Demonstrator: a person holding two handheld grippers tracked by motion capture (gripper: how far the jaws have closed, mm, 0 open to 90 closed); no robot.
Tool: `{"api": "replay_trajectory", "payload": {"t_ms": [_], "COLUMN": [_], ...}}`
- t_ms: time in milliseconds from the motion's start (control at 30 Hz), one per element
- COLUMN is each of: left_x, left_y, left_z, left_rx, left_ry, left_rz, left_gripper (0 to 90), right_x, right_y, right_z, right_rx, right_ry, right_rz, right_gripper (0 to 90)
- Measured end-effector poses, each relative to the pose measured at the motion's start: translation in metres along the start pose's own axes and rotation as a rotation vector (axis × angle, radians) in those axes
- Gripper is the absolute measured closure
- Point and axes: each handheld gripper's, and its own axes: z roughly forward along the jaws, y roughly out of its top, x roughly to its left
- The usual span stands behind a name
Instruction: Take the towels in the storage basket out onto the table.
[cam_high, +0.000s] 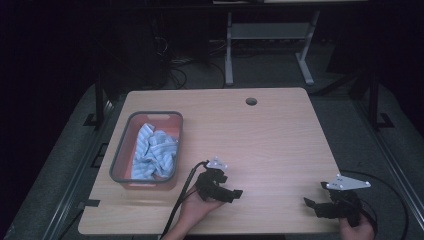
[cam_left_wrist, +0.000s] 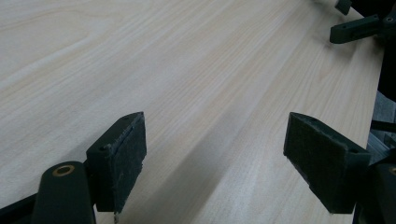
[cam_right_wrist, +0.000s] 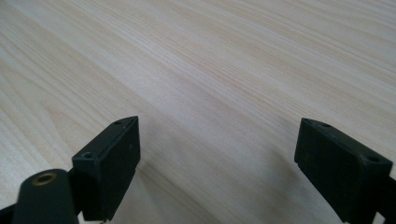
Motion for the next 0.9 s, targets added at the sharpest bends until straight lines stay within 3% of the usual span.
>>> {"api": "replay_trajectory", "payload": {"t_ms": [433, 900], "left_x": [0.002, -0.002], "left_y": [0.004, 0.017], "left_z": [-0.011, -0.031], "left_rx": [-0.019, 0.009], "left_ry": [0.002, -0.025], "left_rz": [-0.01, 0.023], "left_gripper": [21.2, 21.0], "right_x": [-0.001, 0.013], "right_y": [0.003, 0.009], "right_z": [0.001, 0.004], "right_rx": [-0.004, -0.008], "right_ry": [0.01, 0.036], "right_rz": [-0.01, -0.046], "right_gripper": [13.7, 13.7]}}
